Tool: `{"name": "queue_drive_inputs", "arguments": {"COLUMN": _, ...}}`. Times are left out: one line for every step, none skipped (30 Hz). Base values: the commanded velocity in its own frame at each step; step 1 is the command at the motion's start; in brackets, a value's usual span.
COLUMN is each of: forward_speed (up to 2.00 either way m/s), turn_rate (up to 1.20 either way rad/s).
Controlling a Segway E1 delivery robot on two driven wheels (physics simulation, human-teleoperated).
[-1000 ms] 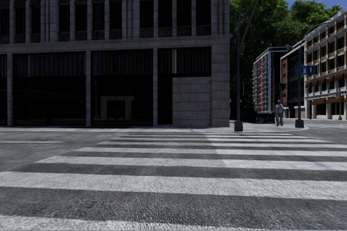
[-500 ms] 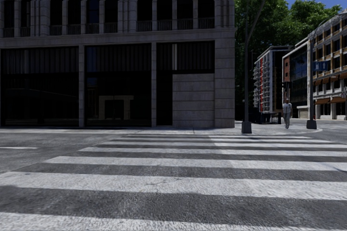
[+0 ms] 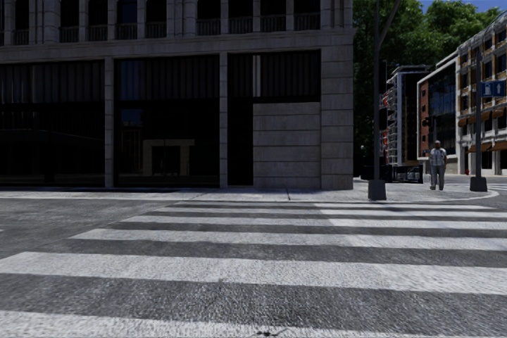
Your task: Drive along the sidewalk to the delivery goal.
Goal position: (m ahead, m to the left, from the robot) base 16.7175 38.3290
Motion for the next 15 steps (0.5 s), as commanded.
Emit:
{"name": "queue_drive_inputs", "arguments": {"forward_speed": 2.00, "turn_rate": 0.00}}
{"name": "queue_drive_inputs", "arguments": {"forward_speed": 2.00, "turn_rate": 0.00}}
{"name": "queue_drive_inputs", "arguments": {"forward_speed": 2.00, "turn_rate": 0.00}}
{"name": "queue_drive_inputs", "arguments": {"forward_speed": 2.00, "turn_rate": 0.00}}
{"name": "queue_drive_inputs", "arguments": {"forward_speed": 2.00, "turn_rate": 0.00}}
{"name": "queue_drive_inputs", "arguments": {"forward_speed": 2.00, "turn_rate": 0.00}}
{"name": "queue_drive_inputs", "arguments": {"forward_speed": 2.00, "turn_rate": 0.00}}
{"name": "queue_drive_inputs", "arguments": {"forward_speed": 2.00, "turn_rate": 0.00}}
{"name": "queue_drive_inputs", "arguments": {"forward_speed": 2.00, "turn_rate": 0.00}}
{"name": "queue_drive_inputs", "arguments": {"forward_speed": 2.00, "turn_rate": 0.00}}
{"name": "queue_drive_inputs", "arguments": {"forward_speed": 2.00, "turn_rate": 0.00}}
{"name": "queue_drive_inputs", "arguments": {"forward_speed": 2.00, "turn_rate": 0.00}}
{"name": "queue_drive_inputs", "arguments": {"forward_speed": 2.00, "turn_rate": 0.00}}
{"name": "queue_drive_inputs", "arguments": {"forward_speed": 2.00, "turn_rate": 0.00}}
{"name": "queue_drive_inputs", "arguments": {"forward_speed": 2.00, "turn_rate": 0.00}}
